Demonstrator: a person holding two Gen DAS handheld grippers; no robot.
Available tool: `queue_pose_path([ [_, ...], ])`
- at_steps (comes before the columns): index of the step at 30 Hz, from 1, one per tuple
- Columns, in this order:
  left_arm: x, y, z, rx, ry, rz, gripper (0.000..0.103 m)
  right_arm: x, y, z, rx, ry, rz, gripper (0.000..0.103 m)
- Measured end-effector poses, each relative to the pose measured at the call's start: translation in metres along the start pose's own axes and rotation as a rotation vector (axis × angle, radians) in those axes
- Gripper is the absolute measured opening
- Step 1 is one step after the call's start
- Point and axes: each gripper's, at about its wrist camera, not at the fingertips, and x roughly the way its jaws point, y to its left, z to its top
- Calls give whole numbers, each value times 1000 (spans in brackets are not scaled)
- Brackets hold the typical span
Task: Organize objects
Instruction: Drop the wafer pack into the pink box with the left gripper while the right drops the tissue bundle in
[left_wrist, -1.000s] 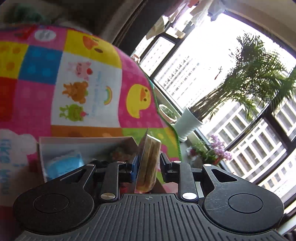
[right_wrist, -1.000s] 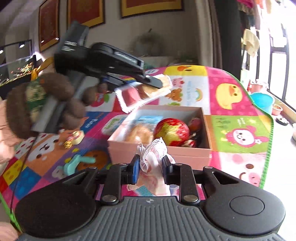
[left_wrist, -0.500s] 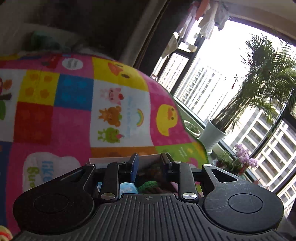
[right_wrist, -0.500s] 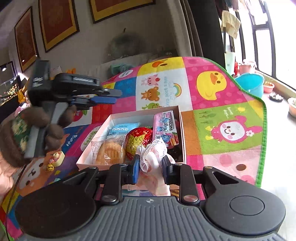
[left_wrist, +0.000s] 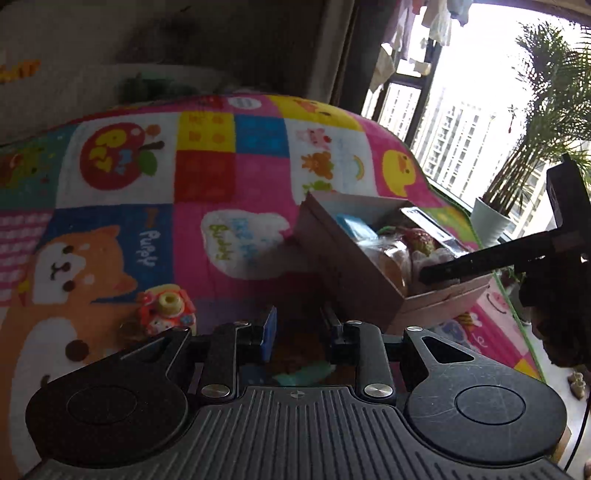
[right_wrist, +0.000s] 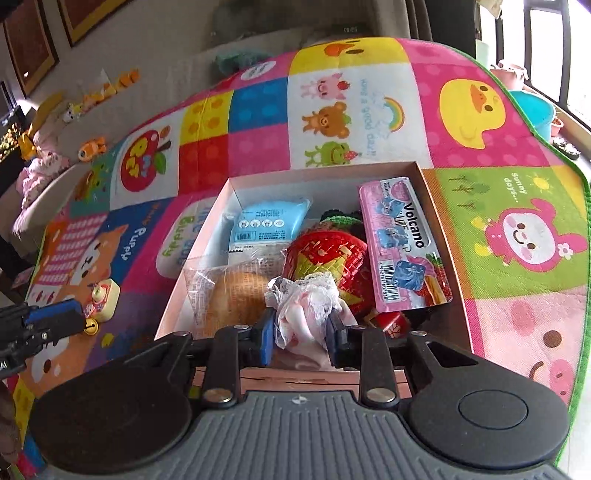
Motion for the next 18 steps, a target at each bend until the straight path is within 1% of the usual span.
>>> queue_pose_path([
  [2, -5, 10, -9, -36, 8, 6, 28, 14, 2, 5, -2, 82, -1, 27],
  [3, -10, 16, -15, -59, 7, 9, 28, 19, 3, 7, 1, 109, -5, 27],
  [5, -18, 24, -21, -90, -1, 14, 28, 21, 2, 12, 13, 147, -11, 27],
  [6, -23, 28, -23, -104, -10, 16, 28, 17, 1, 14, 27, 149, -11, 30],
  [7, -27, 33, -25, -117, -18, 16, 28, 10, 1, 16, 38, 137, -4, 39],
  [8, -31, 37, -26, -130, -25, 20, 28, -2, 0, 17, 46, 105, 7, 46],
  [9, -35, 42, -28, -140, -32, 29, 28, -15, 1, 17, 49, 61, 11, 63],
  [10, -38, 47, -29, -152, -38, 39, 28, -28, 2, 16, 46, 18, 9, 74],
  [14, -40, 63, -39, -228, -27, 69, 28, -67, 10, 0, 28, -88, 22, 81],
  [16, -38, 62, -45, -232, -10, 53, 28, -77, 19, -16, 2, -134, 14, 94],
  [18, -37, 58, -48, -219, -12, 52, 28, -79, 31, -38, -45, -170, -16, 100],
])
